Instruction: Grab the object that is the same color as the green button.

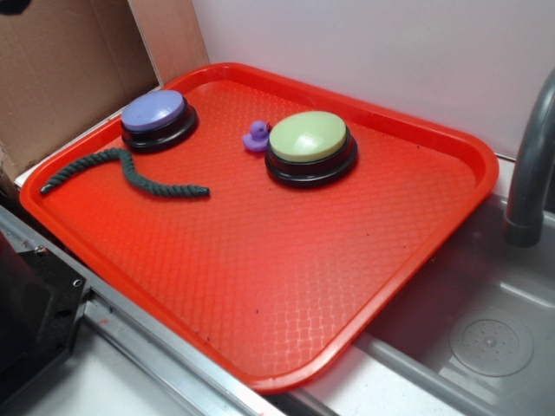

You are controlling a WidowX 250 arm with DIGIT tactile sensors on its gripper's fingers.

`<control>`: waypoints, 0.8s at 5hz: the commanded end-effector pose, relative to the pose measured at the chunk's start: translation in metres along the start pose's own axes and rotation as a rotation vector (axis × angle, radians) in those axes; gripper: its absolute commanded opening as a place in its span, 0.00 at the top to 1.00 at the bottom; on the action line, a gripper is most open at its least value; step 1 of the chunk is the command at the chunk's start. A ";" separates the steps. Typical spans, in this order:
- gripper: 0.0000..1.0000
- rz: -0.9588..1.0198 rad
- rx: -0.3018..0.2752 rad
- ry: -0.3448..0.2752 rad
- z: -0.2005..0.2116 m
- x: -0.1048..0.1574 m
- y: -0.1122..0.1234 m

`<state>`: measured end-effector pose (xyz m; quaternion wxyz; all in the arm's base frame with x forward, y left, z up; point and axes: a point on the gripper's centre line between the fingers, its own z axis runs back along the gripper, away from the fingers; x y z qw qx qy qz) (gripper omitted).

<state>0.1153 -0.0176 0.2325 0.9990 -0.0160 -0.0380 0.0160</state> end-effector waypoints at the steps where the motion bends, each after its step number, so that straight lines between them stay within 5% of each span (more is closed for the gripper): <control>1: 0.00 0.000 0.000 0.000 0.000 0.000 0.000; 4: 0.00 0.617 -0.083 -0.056 -0.057 0.029 0.041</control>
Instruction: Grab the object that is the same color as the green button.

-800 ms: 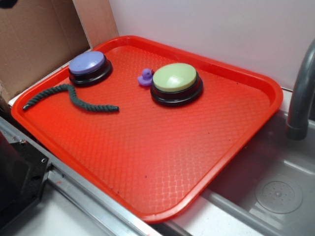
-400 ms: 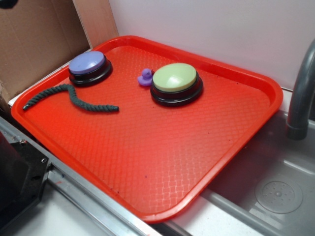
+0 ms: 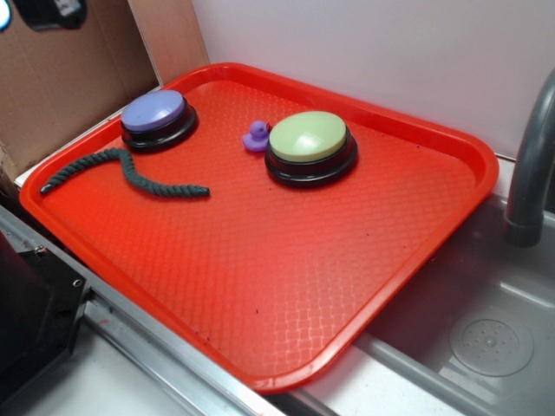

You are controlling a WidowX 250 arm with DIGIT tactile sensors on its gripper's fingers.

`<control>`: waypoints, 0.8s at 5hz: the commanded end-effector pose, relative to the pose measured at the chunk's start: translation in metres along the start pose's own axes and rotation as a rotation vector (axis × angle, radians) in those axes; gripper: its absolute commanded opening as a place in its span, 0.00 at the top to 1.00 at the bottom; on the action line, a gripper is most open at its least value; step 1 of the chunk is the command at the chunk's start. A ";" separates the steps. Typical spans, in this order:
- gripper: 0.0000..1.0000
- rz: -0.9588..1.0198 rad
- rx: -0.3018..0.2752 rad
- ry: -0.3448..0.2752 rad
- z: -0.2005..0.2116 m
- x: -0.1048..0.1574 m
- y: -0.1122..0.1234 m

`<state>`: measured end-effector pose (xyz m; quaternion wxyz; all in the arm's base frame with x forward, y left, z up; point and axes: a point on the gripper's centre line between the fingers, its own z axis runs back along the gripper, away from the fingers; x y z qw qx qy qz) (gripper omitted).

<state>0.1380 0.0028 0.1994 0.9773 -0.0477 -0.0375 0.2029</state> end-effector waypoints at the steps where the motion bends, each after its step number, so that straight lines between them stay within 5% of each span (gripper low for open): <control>1: 0.00 0.475 -0.070 -0.163 -0.048 0.027 0.029; 4: 0.00 0.781 0.066 -0.210 -0.150 0.071 0.063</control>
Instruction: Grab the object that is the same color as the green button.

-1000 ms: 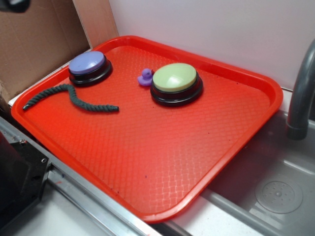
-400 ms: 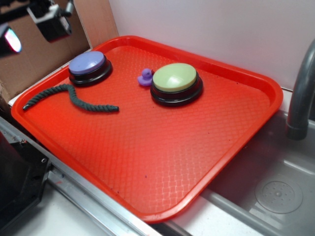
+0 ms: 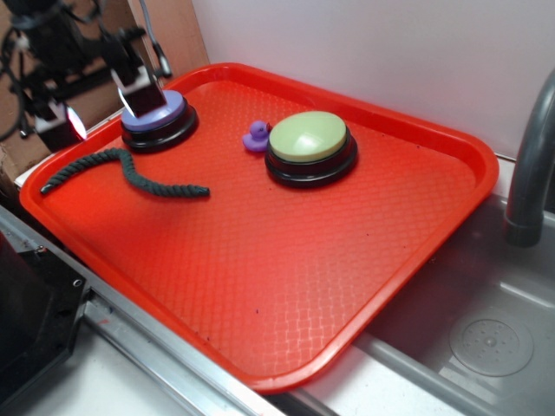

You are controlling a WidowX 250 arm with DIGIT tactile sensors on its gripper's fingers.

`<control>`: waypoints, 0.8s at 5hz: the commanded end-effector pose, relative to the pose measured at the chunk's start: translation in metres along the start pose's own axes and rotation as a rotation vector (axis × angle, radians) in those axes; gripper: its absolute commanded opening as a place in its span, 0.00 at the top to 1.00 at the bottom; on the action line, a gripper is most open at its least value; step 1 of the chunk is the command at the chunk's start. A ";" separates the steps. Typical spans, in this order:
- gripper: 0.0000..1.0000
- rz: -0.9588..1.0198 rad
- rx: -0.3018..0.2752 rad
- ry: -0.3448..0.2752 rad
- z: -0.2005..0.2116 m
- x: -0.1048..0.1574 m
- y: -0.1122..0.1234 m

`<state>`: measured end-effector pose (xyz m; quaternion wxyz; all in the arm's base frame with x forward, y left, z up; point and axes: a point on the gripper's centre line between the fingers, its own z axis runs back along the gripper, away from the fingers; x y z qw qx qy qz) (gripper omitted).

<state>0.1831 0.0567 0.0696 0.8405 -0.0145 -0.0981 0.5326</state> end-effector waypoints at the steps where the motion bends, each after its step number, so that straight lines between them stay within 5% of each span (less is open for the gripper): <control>1: 0.00 0.128 0.048 -0.049 -0.045 0.028 0.007; 3: 0.00 0.150 0.055 -0.054 -0.061 0.030 0.007; 4: 0.26 0.175 0.041 -0.060 -0.066 0.031 0.008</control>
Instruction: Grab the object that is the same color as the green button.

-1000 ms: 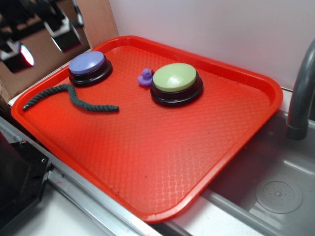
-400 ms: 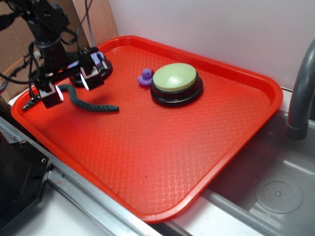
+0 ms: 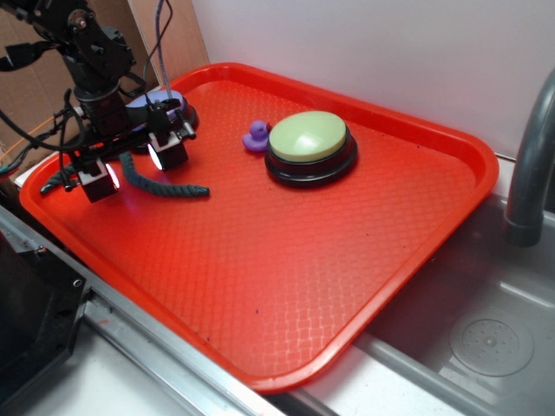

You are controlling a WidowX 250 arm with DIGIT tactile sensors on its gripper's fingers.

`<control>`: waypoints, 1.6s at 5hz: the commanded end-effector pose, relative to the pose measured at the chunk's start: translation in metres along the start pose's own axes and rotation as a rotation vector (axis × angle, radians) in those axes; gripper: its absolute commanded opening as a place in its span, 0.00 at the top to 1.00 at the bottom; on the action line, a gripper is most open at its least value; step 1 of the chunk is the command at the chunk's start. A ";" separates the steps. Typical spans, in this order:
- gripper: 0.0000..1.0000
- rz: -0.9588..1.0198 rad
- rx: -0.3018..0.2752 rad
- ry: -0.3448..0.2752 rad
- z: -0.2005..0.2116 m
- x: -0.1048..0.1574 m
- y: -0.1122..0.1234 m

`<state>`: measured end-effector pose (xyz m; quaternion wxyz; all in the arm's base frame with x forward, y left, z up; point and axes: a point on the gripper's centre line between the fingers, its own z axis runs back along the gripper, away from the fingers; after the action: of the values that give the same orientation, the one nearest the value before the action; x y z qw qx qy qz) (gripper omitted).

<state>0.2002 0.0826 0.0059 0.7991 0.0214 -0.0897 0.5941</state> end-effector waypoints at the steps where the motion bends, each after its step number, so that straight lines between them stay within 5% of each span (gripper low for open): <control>1: 1.00 0.065 -0.025 -0.027 -0.007 0.013 0.002; 3: 1.00 0.049 -0.041 0.003 -0.005 0.015 0.001; 5: 1.00 -0.368 -0.156 0.086 0.063 -0.006 -0.015; 8: 1.00 -1.120 -0.110 0.213 0.151 -0.060 -0.014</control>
<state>0.1759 -0.0133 0.1327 0.9963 -0.0327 0.0090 0.0794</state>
